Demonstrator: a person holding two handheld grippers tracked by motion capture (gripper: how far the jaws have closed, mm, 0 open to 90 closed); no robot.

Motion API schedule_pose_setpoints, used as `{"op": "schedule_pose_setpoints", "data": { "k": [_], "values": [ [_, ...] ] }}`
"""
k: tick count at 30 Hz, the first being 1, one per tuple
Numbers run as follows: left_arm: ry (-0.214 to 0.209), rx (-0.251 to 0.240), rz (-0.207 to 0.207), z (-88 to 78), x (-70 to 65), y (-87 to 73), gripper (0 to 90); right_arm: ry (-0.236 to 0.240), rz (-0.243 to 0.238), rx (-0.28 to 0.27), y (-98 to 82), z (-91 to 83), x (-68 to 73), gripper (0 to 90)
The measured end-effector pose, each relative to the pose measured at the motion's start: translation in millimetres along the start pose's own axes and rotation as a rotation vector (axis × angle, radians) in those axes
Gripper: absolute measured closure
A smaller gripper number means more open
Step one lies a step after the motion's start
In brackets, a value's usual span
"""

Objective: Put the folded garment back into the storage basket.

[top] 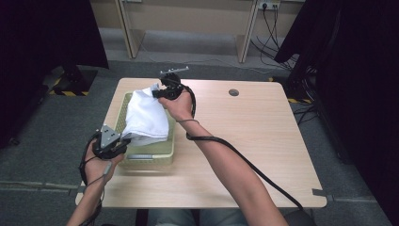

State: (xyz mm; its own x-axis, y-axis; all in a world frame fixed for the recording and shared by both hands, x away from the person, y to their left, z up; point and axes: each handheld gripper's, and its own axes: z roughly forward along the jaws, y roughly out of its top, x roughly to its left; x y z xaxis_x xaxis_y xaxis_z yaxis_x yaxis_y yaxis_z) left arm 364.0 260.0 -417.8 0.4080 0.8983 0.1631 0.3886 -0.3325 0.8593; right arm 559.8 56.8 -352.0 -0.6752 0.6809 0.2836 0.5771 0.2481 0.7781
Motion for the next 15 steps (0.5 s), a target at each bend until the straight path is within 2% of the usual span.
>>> {"op": "schedule_pose_setpoints", "data": {
  "k": [15],
  "values": [
    [0.007, -0.002, -0.004, -1.0, 1.1, -0.2, 74.4, 0.004, 0.001, 0.001, -0.4, 2.5, 2.0, 81.3]
  ]
}}
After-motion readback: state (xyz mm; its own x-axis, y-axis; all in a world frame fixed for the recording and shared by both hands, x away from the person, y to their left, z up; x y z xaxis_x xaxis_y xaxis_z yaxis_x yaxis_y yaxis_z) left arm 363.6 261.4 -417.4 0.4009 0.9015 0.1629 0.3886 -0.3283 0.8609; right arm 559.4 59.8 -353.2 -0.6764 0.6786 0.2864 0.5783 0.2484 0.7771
